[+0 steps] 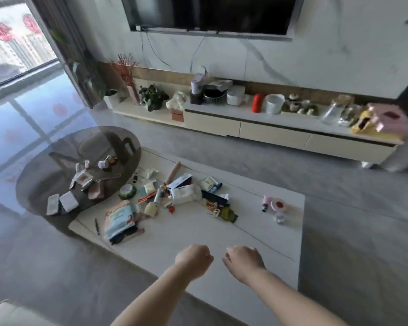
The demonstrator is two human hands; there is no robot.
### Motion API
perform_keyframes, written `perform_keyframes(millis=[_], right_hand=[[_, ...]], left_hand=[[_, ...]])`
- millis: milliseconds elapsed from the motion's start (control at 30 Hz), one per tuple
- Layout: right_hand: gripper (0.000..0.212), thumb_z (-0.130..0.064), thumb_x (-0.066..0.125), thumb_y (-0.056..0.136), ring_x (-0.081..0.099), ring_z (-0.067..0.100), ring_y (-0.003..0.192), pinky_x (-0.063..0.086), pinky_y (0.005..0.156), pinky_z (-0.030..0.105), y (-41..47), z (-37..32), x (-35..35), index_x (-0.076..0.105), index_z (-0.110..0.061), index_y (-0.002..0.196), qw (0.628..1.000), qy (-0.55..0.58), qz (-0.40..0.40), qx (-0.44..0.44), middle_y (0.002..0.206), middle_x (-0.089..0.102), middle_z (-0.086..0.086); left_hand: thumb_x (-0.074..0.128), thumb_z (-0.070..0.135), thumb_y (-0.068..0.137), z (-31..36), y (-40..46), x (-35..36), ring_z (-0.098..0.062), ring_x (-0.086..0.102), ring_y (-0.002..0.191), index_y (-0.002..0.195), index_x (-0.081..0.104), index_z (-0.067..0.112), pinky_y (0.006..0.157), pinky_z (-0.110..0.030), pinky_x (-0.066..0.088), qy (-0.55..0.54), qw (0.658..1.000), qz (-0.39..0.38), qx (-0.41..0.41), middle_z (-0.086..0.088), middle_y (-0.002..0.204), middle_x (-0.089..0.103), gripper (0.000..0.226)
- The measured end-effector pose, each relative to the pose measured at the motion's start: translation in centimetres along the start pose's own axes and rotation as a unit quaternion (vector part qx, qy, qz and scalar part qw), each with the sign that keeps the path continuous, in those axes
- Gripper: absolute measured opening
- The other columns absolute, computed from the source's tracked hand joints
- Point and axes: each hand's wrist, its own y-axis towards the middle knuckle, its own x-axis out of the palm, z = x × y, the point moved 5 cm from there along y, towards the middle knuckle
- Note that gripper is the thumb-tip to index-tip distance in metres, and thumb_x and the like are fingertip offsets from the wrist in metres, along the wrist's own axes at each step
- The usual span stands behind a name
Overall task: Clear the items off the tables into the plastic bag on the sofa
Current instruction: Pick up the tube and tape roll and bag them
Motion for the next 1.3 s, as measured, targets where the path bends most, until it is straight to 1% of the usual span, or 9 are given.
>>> perform_keyframes(millis=[100,233,400,733,967,1033,1100,1133,1300], right_hand=[[0.035,-0.032,0.033,0.098,0.059,0.028,0.106,0.042,0.089,0.034,-1.3,6.0,0.0,0.059,-0.012,0.111,1.000,0.017,-0.009,0.021,0.115,0.064,0.011],[0.033,-0.030,0.034,0.097,0.060,0.028,0.102,0.041,0.087,0.033,-2.9,14.1,0.2,0.060,-0.012,0.106,0.997,0.046,-0.016,0.060,0.111,0.065,0.010],[0.030,-0.031,0.035,0.098,0.060,0.027,0.099,0.039,0.089,0.033,-3.8,20.7,0.3,0.059,-0.012,0.102,0.987,0.094,-0.026,0.126,0.107,0.066,0.008],[0.029,-0.034,0.039,0.097,0.060,0.024,0.099,0.041,0.079,0.027,-1.3,26.8,-0.2,0.061,-0.015,0.102,0.969,0.127,0.007,0.210,0.109,0.065,0.002],[0.026,-0.033,0.041,0.095,0.061,0.023,0.097,0.044,0.076,0.027,4.8,28.3,-0.5,0.061,-0.017,0.099,0.964,0.166,-0.009,0.207,0.107,0.066,0.001],[0.025,-0.032,0.041,0.095,0.058,0.022,0.088,0.041,0.069,0.027,7.4,29.4,-0.7,0.058,-0.016,0.086,0.967,0.163,-0.012,0.195,0.100,0.065,0.003],[0.032,-0.030,0.041,0.095,0.048,0.020,0.078,0.034,0.064,0.025,10.4,30.8,-0.7,0.042,-0.020,0.064,0.968,0.168,-0.015,0.185,0.087,0.056,0.002],[0.037,-0.029,0.041,0.096,0.045,0.019,0.076,0.032,0.064,0.024,12.0,31.5,-0.5,0.034,-0.022,0.060,0.968,0.175,-0.026,0.180,0.084,0.051,0.001],[0.034,-0.027,0.044,0.094,0.047,0.020,0.075,0.035,0.064,0.028,20.5,35.8,2.6,0.035,-0.019,0.063,0.962,0.214,-0.078,0.154,0.077,0.049,0.003]], left_hand=[[0.040,0.038,0.098,5.8,0.6,2.5,-0.021,0.061,0.103,0.118,0.060,0.017,0.083,-0.031,0.050,0.002,1.000,-0.018,0.005,-0.003,0.117,0.063,0.036],[0.037,0.033,0.100,13.7,1.2,5.1,-0.025,0.057,0.112,0.124,0.057,0.015,0.092,-0.040,0.050,0.044,0.998,-0.047,0.026,-0.006,0.125,0.059,0.036],[0.038,0.040,0.098,18.7,2.1,6.3,-0.025,0.060,0.108,0.119,0.060,0.017,0.085,-0.036,0.050,0.030,0.998,-0.055,0.016,-0.004,0.120,0.062,0.038],[0.040,0.037,0.098,20.7,9.1,5.6,-0.025,0.062,0.105,0.119,0.061,0.018,0.087,-0.034,0.053,0.005,0.998,-0.059,0.022,-0.004,0.120,0.063,0.035],[0.040,0.037,0.098,21.0,15.5,4.2,-0.026,0.061,0.107,0.119,0.061,0.017,0.086,-0.033,0.052,-0.025,0.999,-0.043,0.003,-0.004,0.119,0.063,0.035],[0.040,0.037,0.098,21.3,17.9,4.1,-0.025,0.061,0.106,0.118,0.061,0.017,0.084,-0.033,0.051,-0.035,0.999,-0.038,-0.005,-0.004,0.117,0.064,0.035],[0.041,0.035,0.098,21.8,20.3,4.2,-0.024,0.061,0.105,0.116,0.061,0.017,0.082,-0.032,0.051,-0.042,0.998,-0.035,-0.019,-0.004,0.115,0.065,0.033],[0.040,0.033,0.098,22.0,21.7,4.4,-0.024,0.061,0.105,0.116,0.061,0.016,0.082,-0.032,0.051,-0.044,0.998,-0.036,-0.028,-0.003,0.114,0.065,0.032],[0.040,0.032,0.098,23.6,29.2,6.4,-0.026,0.061,0.106,0.116,0.061,0.015,0.086,-0.035,0.053,-0.056,0.993,-0.069,-0.078,-0.005,0.115,0.065,0.033]])
